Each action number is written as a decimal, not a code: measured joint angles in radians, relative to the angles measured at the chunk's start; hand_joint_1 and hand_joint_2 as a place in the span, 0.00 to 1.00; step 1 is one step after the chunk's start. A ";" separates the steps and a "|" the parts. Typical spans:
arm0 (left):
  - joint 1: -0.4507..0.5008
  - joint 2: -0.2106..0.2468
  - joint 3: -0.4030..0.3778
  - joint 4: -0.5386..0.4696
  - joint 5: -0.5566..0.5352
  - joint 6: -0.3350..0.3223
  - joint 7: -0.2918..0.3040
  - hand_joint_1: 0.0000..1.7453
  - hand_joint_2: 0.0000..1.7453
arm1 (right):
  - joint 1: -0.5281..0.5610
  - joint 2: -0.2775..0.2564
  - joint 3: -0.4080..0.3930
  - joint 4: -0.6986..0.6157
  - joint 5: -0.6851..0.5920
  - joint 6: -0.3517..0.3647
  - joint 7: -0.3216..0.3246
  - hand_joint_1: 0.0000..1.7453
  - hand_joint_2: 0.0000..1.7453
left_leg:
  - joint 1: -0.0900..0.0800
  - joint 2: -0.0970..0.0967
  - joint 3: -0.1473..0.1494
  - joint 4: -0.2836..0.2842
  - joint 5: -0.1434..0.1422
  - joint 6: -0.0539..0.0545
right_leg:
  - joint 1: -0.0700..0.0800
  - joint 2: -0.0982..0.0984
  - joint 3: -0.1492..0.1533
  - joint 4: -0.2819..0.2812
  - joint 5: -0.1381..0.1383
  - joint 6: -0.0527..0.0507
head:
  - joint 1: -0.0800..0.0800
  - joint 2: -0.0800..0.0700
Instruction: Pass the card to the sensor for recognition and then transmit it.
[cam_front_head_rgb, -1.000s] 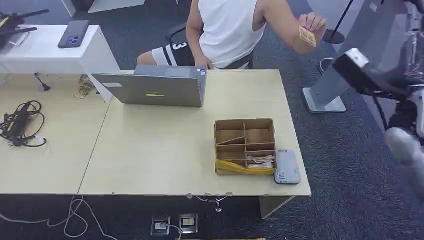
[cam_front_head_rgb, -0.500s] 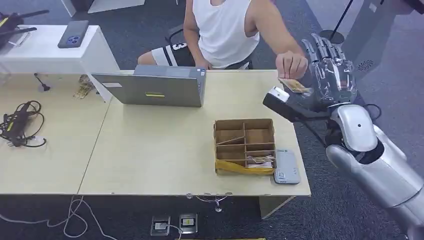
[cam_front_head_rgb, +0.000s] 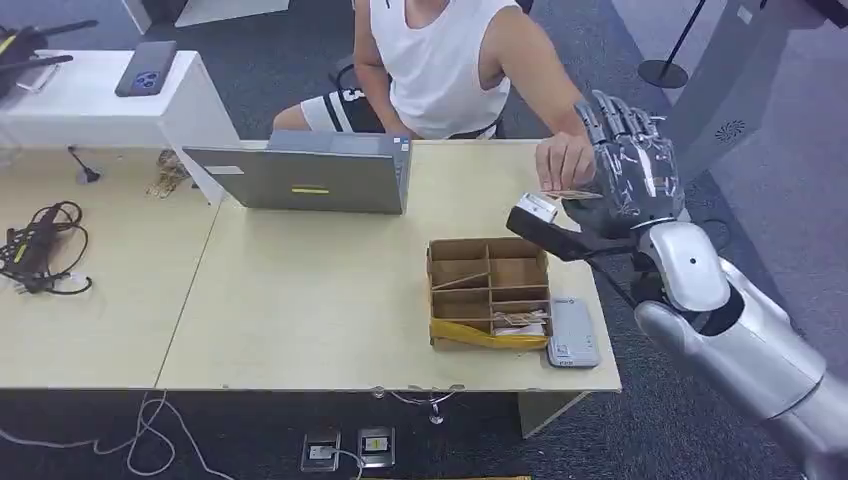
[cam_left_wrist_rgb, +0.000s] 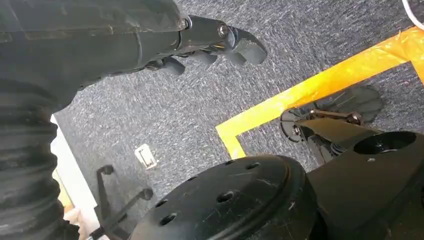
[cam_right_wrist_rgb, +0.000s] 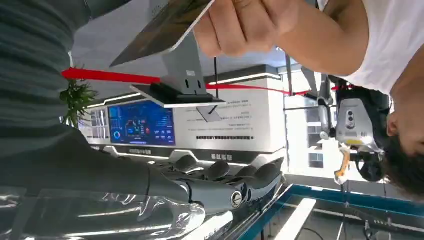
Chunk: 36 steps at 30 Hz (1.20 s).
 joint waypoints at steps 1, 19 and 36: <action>0.000 0.000 0.000 0.000 0.000 0.000 -0.001 0.00 1.00 | 0.000 0.003 0.004 0.006 -0.001 -0.004 -0.002 0.00 1.00 | 0.000 0.000 0.000 0.000 0.000 0.000 | 0.000 0.000 0.000 0.000 0.000 0.000 | 0.000 0.000; 0.001 0.000 -0.004 0.000 -0.015 0.000 -0.002 0.00 1.00 | -0.005 0.027 0.045 0.080 -0.019 -0.036 -0.008 1.00 1.00 | 0.000 0.000 0.000 0.000 0.000 0.000 | 0.000 0.000 0.000 0.000 0.000 0.000 | 0.000 0.000; 0.001 0.000 -0.004 0.000 -0.019 0.000 0.017 0.00 1.00 | -0.004 0.033 0.050 0.102 -0.032 -0.035 -0.010 1.00 1.00 | 0.000 0.000 0.000 0.000 0.000 0.000 | 0.000 0.000 0.000 0.000 0.000 0.000 | 0.000 0.000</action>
